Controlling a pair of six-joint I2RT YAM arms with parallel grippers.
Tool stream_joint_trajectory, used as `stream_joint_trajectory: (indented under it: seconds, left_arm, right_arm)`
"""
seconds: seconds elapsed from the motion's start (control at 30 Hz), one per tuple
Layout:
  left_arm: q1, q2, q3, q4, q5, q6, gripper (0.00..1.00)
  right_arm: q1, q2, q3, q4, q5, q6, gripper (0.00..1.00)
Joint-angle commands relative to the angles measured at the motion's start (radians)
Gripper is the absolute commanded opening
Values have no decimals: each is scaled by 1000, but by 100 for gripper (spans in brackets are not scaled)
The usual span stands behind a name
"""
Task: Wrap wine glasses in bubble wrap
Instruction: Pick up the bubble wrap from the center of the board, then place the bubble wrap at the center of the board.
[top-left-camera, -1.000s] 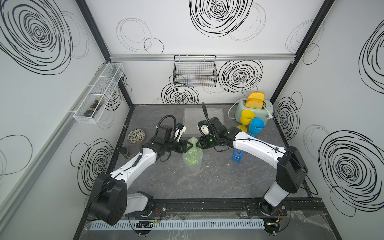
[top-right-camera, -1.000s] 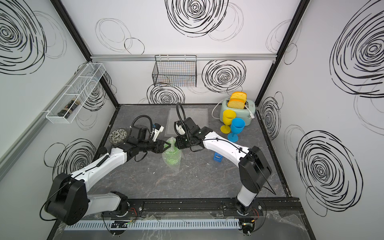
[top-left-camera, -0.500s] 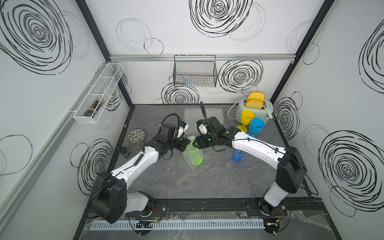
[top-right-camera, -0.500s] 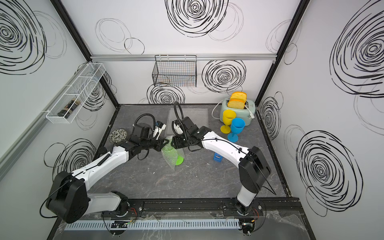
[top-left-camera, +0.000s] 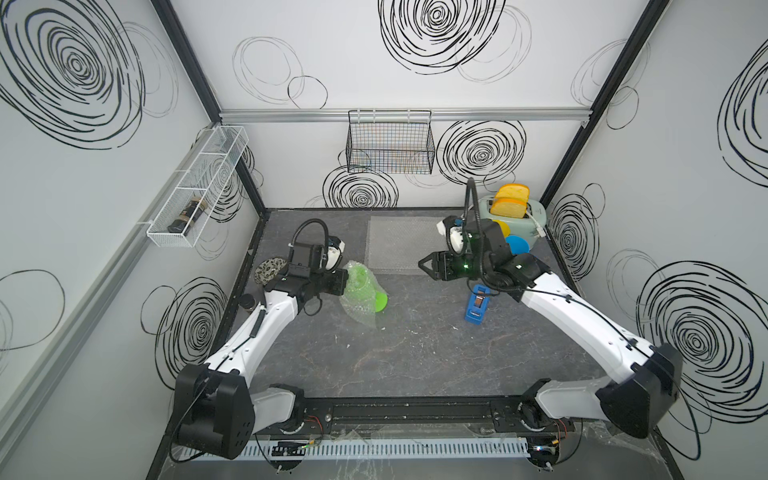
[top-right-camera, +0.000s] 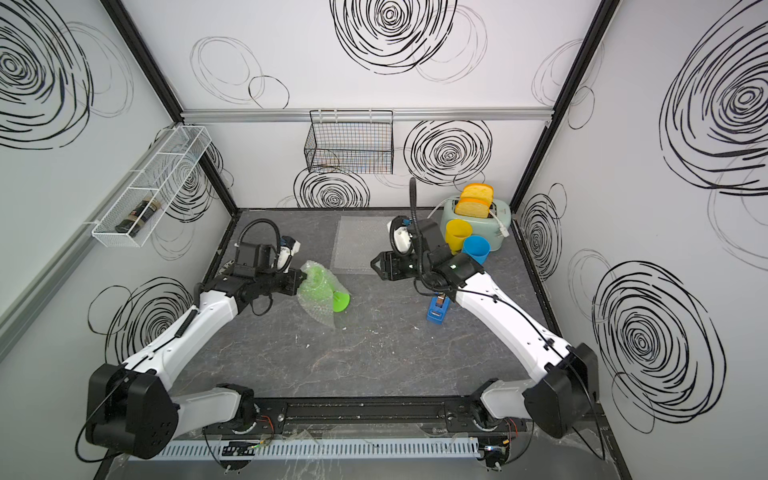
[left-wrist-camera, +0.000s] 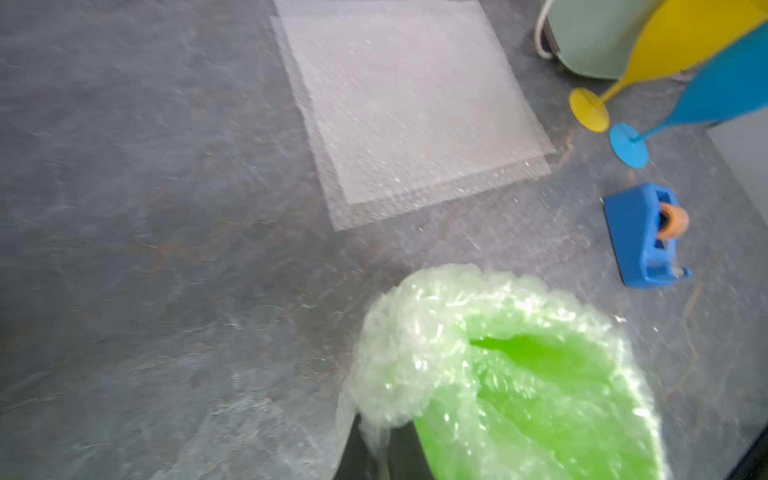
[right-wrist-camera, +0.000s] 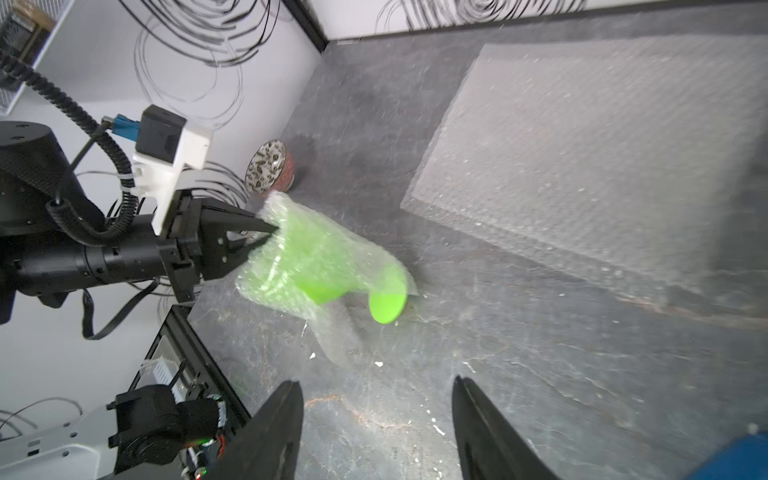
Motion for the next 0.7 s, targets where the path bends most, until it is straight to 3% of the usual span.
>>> stream_joint_trajectory:
  seconds: [0.0,0.1,0.27,0.47,0.67]
  left_arm:
    - [54,26,109,-36,-66,94,0]
    - [102,121,227,-61,-133,188,0]
    - [227,307,443,-102,-120,248,0]
    - [271,564,723,-233,-160,336,0]
    - [284,701,830,-284,-170,353,0]
  right_arm:
    - [-44,-20,-49,29,0,-38,62]
    - [-64,-29,-74,23,29,-58,62]
    - [-82,-10,-118,43,29,-52,63]
    - [-92,36,-142,59,38,-44,62]
    - [-103,104,-120,50,59,-50,62]
